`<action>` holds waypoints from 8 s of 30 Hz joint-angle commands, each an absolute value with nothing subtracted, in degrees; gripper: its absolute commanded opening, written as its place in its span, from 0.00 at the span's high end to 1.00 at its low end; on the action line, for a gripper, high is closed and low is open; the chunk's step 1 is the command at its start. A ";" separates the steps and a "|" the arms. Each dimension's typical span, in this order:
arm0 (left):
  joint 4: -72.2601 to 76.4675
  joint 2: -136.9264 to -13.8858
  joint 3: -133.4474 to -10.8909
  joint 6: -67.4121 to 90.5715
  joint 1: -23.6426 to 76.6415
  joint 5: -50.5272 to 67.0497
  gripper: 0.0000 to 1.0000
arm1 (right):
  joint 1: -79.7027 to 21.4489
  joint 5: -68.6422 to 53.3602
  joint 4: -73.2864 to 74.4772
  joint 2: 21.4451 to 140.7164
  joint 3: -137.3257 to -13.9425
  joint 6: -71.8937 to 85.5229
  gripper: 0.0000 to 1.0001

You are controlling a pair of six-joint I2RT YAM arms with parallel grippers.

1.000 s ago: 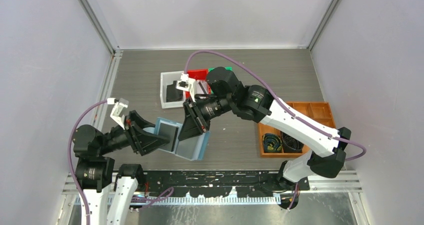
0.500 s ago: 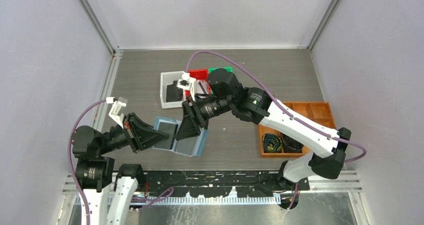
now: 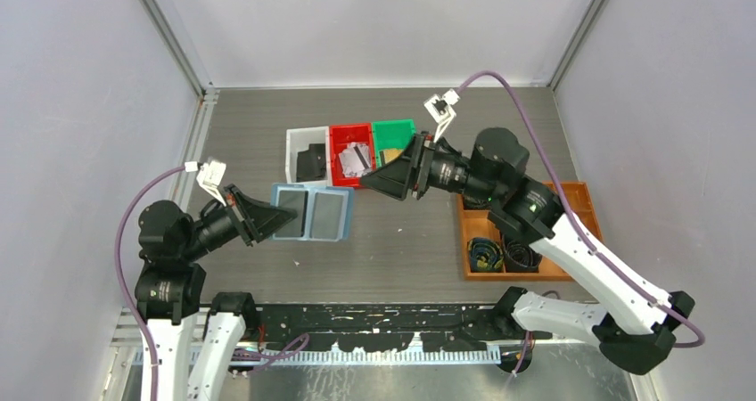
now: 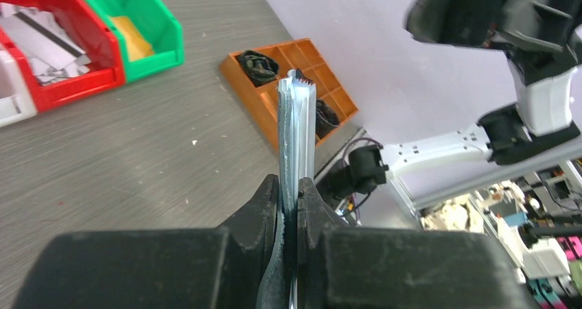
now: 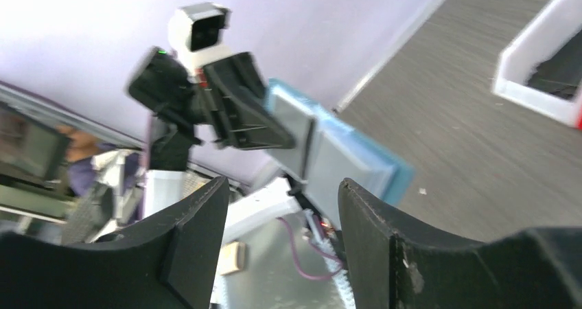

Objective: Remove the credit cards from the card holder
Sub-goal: Remove the credit card from the card holder.

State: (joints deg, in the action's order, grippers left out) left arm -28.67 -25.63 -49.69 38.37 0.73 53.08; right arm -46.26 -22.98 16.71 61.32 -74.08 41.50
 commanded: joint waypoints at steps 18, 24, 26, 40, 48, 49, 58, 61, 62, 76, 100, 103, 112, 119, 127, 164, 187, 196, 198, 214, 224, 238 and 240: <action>-24.60 -29.78 -52.42 45.39 0.53 58.29 1.00 | -58.38 -22.95 -16.88 71.04 -58.96 61.73 0.37; -15.81 -28.66 -50.43 54.86 0.53 62.33 1.00 | -58.42 -23.57 -20.21 70.37 -57.38 63.01 0.41; -14.87 -28.35 -50.21 56.18 0.51 62.48 1.00 | -58.32 -23.34 -20.96 70.07 -56.86 63.25 0.43; -12.52 -27.44 -50.12 59.33 0.53 62.49 1.00 | -59.34 -17.90 -11.58 71.33 -59.66 58.61 0.44; -23.34 -25.88 -51.82 45.96 0.53 54.48 1.00 | -64.78 -3.71 4.85 71.47 -70.29 49.62 0.47; -24.65 -25.70 -51.93 44.22 0.53 52.95 1.00 | -65.37 -3.02 4.85 71.26 -71.05 49.40 0.47; -26.32 -24.18 -51.70 40.74 0.53 48.25 1.00 | -68.20 1.66 4.15 73.77 -73.53 50.96 0.47; -26.45 -24.03 -51.87 40.31 0.53 48.67 1.00 | -68.65 2.86 3.07 75.23 -73.47 51.75 0.47; -26.52 -23.93 -51.90 40.26 0.53 48.65 1.00 | -68.90 3.55 3.19 75.66 -73.59 51.79 0.47; -13.84 -24.54 -49.91 57.77 0.53 59.32 1.00 | -68.76 3.69 0.35 74.97 -69.65 54.31 0.50; -8.27 -24.17 -52.79 68.42 0.53 63.20 1.00 | -66.76 -4.92 -15.47 74.70 -61.83 60.52 0.51; -6.75 -24.05 -52.99 67.60 0.53 64.55 1.00 | -66.79 -3.77 -14.53 73.86 -61.98 59.22 0.51; -6.61 -22.17 -52.81 61.61 0.53 66.88 1.00 | -66.71 -2.65 -5.02 73.70 -69.19 53.04 0.49; -9.01 -21.10 -53.66 54.50 0.53 67.85 1.00 | -66.67 -0.21 -1.41 72.00 -71.17 49.47 0.48; -19.17 -23.53 -56.31 46.32 0.53 70.97 1.00 | -66.35 2.52 11.04 68.55 -80.21 28.10 0.28; -22.91 -25.32 -58.59 46.66 0.52 68.18 1.00 | -59.19 -34.73 -6.42 66.52 -64.87 43.58 0.36; -19.90 -25.44 -55.84 52.29 0.53 69.30 0.66 | -59.31 -39.02 -16.71 64.62 -62.53 46.94 0.91; -11.90 -24.36 -52.52 61.58 0.53 69.43 0.86 | -59.26 -40.41 -20.03 65.43 -62.80 48.12 0.91; -11.58 -24.06 -52.18 62.53 0.53 69.29 0.91 | -59.25 -40.85 -22.27 66.39 -62.62 49.62 0.90; -27.01 -24.36 -54.29 47.06 0.53 53.58 1.00 | -49.60 -25.20 -13.68 59.64 -64.20 50.58 0.37; -29.33 -23.68 -53.61 44.91 0.53 40.55 1.00 | -54.75 -23.24 -12.61 61.29 -63.34 57.23 0.37; -22.14 -23.35 -52.05 53.33 0.53 50.26 1.00 | -61.69 -21.87 -15.80 69.20 -61.76 57.19 0.41; -21.39 -23.39 -51.90 54.24 0.52 51.50 1.00 | -62.10 -21.65 -15.79 69.65 -61.78 57.30 0.42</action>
